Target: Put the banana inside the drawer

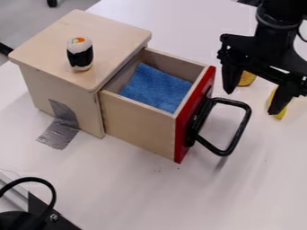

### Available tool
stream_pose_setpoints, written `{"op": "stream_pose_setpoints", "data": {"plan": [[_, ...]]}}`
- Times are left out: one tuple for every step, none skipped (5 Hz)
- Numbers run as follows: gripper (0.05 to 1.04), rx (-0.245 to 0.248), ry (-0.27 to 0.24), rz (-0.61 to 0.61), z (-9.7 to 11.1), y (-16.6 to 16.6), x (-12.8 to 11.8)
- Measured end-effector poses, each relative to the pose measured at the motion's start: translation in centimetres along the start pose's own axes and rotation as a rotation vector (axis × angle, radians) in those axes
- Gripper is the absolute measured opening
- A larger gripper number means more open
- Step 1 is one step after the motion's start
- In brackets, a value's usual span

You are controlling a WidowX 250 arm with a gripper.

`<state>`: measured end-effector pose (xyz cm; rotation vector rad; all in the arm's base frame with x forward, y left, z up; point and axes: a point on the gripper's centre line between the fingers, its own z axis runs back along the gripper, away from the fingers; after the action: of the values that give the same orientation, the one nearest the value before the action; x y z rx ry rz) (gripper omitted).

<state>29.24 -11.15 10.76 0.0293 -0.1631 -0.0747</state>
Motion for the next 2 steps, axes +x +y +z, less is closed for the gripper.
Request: {"op": "stream_pose_setpoints", "data": {"plan": [[0.999, 0.01, 0.036, 0.0, -1.0, 0.1, -0.5], [0.999, 0.004, 0.038, 0.008, -1.9, -0.1, 1.4]]}}
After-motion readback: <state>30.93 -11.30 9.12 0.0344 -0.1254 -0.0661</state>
